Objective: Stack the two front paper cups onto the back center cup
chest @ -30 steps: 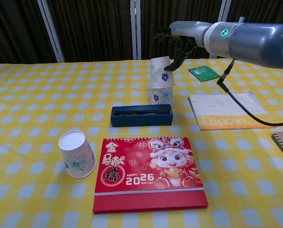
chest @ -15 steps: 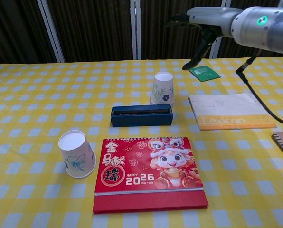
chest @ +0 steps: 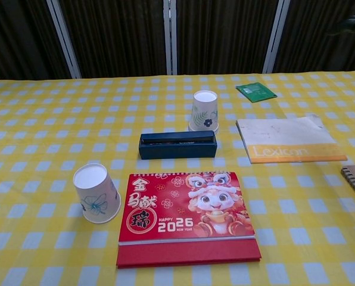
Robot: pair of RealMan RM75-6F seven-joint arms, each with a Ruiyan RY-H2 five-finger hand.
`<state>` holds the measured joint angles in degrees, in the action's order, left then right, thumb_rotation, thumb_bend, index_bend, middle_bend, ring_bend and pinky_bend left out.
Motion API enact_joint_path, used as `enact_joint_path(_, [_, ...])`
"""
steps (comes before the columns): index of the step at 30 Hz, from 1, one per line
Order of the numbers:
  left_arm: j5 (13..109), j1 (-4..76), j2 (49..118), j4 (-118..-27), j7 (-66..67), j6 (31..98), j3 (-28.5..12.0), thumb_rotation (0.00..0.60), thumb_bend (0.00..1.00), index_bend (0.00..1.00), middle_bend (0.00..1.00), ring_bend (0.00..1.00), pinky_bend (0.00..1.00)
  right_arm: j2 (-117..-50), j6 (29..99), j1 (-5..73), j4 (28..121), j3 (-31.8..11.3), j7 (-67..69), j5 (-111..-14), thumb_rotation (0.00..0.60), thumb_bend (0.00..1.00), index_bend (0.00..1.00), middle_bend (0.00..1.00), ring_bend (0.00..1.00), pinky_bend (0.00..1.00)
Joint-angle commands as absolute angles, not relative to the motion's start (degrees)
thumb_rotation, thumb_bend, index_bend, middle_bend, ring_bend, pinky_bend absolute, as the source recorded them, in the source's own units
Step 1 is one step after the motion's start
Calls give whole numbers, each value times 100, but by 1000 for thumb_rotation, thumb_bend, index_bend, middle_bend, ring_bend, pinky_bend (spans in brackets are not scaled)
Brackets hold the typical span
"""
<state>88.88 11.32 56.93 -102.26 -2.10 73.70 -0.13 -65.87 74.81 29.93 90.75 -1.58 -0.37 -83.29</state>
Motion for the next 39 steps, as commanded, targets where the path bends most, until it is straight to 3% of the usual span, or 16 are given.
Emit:
enact_joint_path(1, [9190, 1261, 5909, -10045, -45, 7340, 44, 600, 0, 0, 0, 0, 0, -6424, 8016, 2511, 8985, 194, 174, -8745, 600, 0, 0, 0, 0, 0])
enact_joint_path(7, [9882, 1815, 6173, -9752, 27, 6991, -3, 600, 0, 0, 0, 19, 87, -6480, 8621, 1934, 9172, 399, -67, -8910, 600, 0, 0, 0, 0, 0])
enact_joint_path(14, [10102, 2382, 6433, -9610, 299, 6358, -67, 600, 0, 69, 32, 104, 108, -6505, 8723, 1653, 9448, 437, -376, -8863, 600, 0, 0, 0, 0, 0])
enact_joint_path(21, [10082, 2833, 7012, -9383, 566, 5798, -113, 600, 77, 155, 134, 229, 285, -6442, 8656, 1581, 9430, 394, -297, -8926, 600, 0, 0, 0, 0, 0])
enact_joint_path(27, [9986, 3117, 7466, -9219, 743, 5501, -181, 600, 142, 184, 148, 249, 298, -6418, 8622, 1549, 9350, 307, -95, -8944, 600, 0, 0, 0, 0, 0])
enact_joint_path(36, [9829, 3411, 7956, -8940, 1051, 5265, -261, 600, 144, 188, 149, 251, 319, -6451, 8537, 1520, 9259, 221, -61, -9007, 600, 0, 0, 0, 0, 0])
enact_joint_path(39, [9740, 3485, 8049, -8870, 1156, 5178, -283, 600, 151, 209, 188, 292, 356, -6461, 8532, 1506, 9232, 185, -61, -9011, 600, 0, 0, 0, 0, 0])
